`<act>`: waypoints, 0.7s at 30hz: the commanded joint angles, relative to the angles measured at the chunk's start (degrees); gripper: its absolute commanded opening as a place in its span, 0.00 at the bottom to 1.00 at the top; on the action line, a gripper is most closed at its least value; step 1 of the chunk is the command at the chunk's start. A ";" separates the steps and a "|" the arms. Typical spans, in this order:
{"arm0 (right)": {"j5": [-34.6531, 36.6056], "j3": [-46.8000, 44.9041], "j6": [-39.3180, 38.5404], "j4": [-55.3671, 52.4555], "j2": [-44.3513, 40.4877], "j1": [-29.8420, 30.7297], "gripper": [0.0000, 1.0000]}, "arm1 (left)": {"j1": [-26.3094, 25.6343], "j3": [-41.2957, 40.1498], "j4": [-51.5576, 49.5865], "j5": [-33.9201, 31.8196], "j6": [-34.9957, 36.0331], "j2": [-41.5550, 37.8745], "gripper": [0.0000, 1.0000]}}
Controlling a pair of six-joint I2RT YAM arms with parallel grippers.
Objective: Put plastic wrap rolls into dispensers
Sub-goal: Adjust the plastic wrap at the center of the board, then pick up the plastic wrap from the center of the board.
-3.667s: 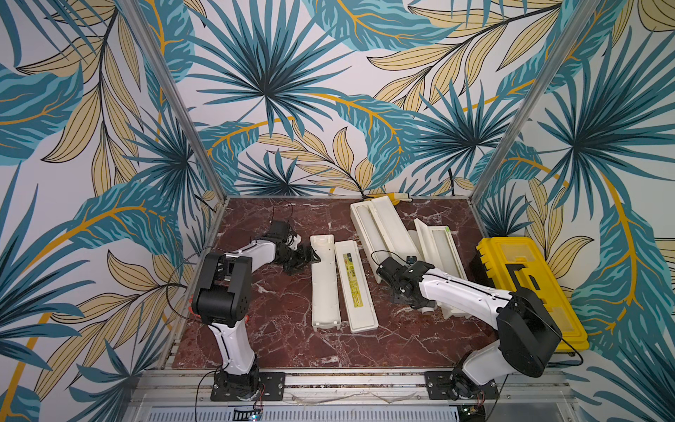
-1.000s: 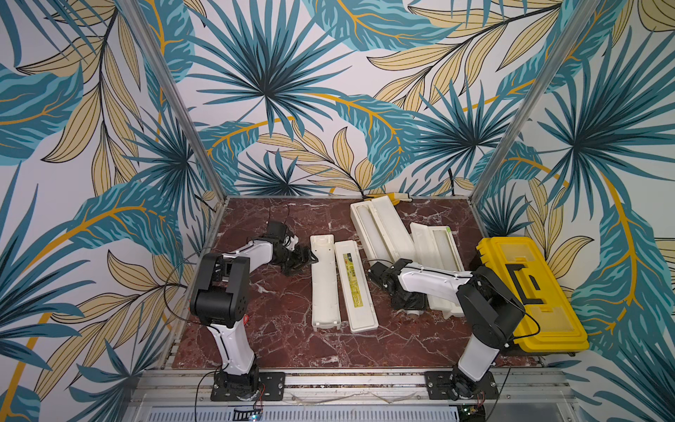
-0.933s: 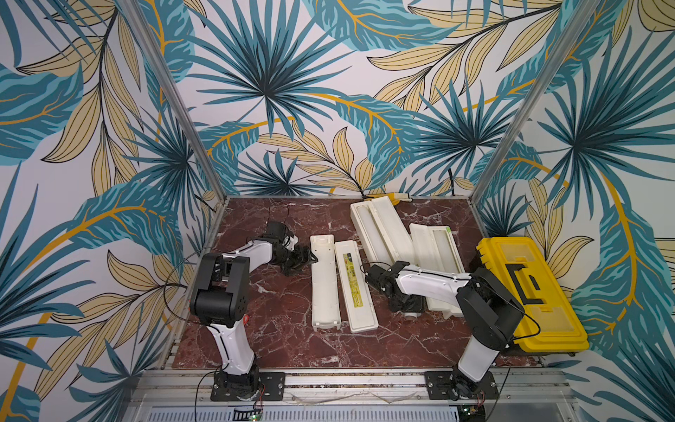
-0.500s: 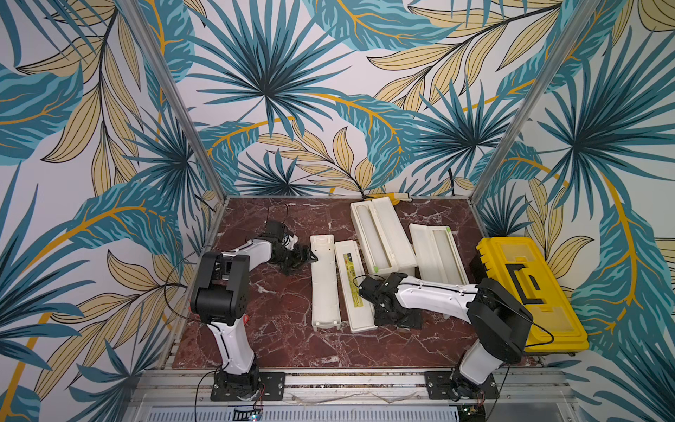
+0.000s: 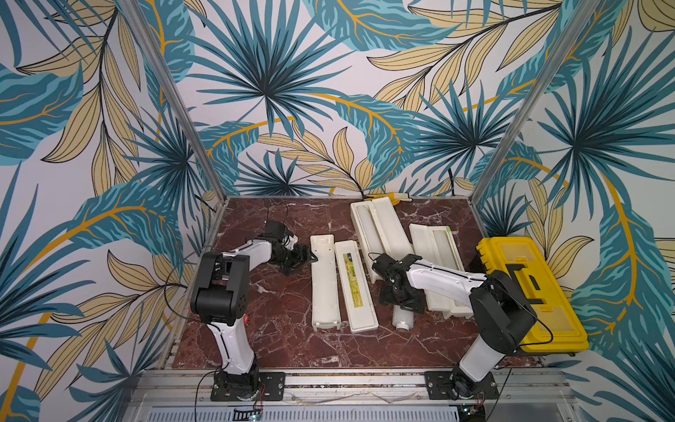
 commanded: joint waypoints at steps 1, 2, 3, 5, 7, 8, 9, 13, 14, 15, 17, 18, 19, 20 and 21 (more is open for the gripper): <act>-0.11 1.79 -3.27 1.33 2.10 -2.14 0.99 | 0.33 -0.17 -1.49 -2.16 0.59 1.23 0.83; -0.09 2.23 -3.77 1.41 2.64 -2.65 0.99 | 0.31 -0.38 -1.43 -2.31 0.56 0.95 0.83; 0.20 2.84 -4.12 1.32 3.27 -3.28 0.99 | 0.36 -0.63 -1.44 -2.43 0.56 0.74 0.83; 1.40 3.53 -4.73 1.64 4.47 -3.90 0.99 | 0.31 -1.12 -1.35 -2.47 0.39 0.51 0.83; 1.82 4.21 -5.08 2.04 5.96 -4.69 0.99 | 0.36 -1.49 -1.33 -2.26 0.21 0.46 0.83; 1.78 4.32 -5.19 2.40 6.43 -5.06 0.99 | 0.36 -1.77 -1.18 -2.34 0.17 0.44 0.83; 1.36 4.26 -5.26 3.03 6.92 -5.48 0.99 | 0.33 -2.10 -1.11 -2.38 0.12 0.22 0.82; -0.36 3.20 -4.87 4.95 7.41 -5.85 0.90 | 0.34 -2.97 -1.09 -2.43 0.12 -0.34 0.82; -0.70 2.62 -4.69 5.42 7.07 -5.86 0.86 | 0.35 -3.05 -1.03 -2.43 0.14 -0.44 0.83; -1.16 1.96 -4.49 5.73 6.51 -5.81 0.81 | 0.36 -3.07 -1.02 -2.43 0.12 -0.43 0.82; -0.82 1.07 -4.22 5.24 5.26 -5.31 0.73 | 0.36 -3.00 -1.00 -2.10 0.12 -0.27 0.83; -0.92 0.62 -4.21 4.97 4.62 -5.04 0.69 | 0.31 -2.87 -0.98 -1.93 0.05 -0.13 0.83; -1.18 0.20 -4.06 4.66 4.12 -4.68 0.66 | 0.35 -2.78 -0.77 -1.75 -0.05 -0.06 0.83; -1.32 -0.31 -3.87 4.29 3.58 -4.16 0.65 | 0.35 -2.67 -0.78 -1.60 -0.14 0.08 0.83; -1.57 -0.70 -3.59 3.77 3.06 -3.52 0.64 | 0.36 -2.49 -0.72 -1.53 -0.14 0.23 0.83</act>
